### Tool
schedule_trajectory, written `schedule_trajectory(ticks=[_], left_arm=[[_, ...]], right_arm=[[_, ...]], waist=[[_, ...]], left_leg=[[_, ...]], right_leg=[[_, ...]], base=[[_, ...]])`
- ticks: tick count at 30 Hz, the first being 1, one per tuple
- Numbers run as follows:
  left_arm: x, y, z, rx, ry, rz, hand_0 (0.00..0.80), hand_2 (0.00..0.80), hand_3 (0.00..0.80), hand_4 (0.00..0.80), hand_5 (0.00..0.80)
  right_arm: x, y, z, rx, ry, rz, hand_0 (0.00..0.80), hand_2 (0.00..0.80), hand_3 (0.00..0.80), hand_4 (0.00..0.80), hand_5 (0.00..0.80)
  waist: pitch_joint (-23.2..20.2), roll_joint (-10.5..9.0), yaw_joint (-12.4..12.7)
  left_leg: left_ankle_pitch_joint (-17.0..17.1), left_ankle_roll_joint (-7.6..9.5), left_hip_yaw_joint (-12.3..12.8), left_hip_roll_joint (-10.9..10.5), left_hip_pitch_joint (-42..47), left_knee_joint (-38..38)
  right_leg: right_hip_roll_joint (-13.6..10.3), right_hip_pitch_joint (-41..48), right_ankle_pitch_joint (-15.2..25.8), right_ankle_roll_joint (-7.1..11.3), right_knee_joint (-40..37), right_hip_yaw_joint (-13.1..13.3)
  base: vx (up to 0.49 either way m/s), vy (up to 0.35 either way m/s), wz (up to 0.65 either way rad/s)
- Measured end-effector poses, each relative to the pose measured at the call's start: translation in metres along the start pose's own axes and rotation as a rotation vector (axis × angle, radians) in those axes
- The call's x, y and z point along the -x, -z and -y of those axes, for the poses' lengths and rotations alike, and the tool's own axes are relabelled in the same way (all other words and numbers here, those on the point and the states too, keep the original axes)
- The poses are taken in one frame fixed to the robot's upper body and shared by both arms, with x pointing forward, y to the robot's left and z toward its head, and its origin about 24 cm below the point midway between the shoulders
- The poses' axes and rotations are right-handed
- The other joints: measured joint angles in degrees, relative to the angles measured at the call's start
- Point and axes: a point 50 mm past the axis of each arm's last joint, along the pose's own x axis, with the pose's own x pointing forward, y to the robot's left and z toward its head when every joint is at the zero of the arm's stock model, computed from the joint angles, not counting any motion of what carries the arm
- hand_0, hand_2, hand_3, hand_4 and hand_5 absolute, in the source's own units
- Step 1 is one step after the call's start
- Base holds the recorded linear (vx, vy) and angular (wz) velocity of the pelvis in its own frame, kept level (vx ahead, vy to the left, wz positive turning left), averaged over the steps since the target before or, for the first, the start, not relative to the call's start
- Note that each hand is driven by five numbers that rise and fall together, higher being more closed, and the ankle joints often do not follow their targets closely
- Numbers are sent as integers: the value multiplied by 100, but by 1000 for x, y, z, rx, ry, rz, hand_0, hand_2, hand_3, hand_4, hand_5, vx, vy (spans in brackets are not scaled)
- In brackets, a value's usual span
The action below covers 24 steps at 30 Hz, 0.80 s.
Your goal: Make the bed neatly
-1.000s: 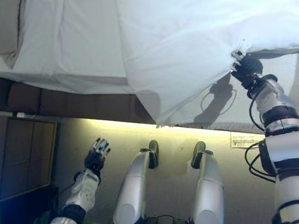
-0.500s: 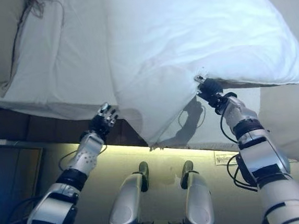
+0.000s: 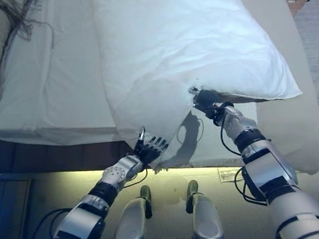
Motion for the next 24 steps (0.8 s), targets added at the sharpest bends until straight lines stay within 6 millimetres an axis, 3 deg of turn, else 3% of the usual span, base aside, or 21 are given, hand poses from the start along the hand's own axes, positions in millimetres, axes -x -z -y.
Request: schedule_trajectory(ticks=[13, 19, 24], left_arm=[[-9, 57, -9, 47, -61, -251, 0, 0, 0, 0, 0], [-11, 63, -5, 36, -11, -258, 0, 0, 0, 0, 0], [-16, 62, 8, 51, 126, -158, 0, 0, 0, 0, 0]], right_arm=[[-17, 26, -35, -64, -92, -28, 800, 800, 800, 800, 800], [-21, 30, -48, -48, -131, -33, 800, 800, 800, 800, 800], [-23, 35, -53, -59, -146, -40, 800, 800, 800, 800, 800]], waist=[[-25, -314, -44], [-1, -376, -229], [-2, -402, -298]], left_leg=[[13, -13, 128, 75, 23, -90], [13, -14, 131, 88, 23, -128], [12, -17, 172, 98, 37, -145]], right_leg=[[121, 61, 268, -1, -394, 139], [155, 55, 288, -4, -464, 168], [174, 43, 298, -9, -492, 220]], base=[[-9, -51, -7], [-7, -25, -4], [2, 6, -5]])
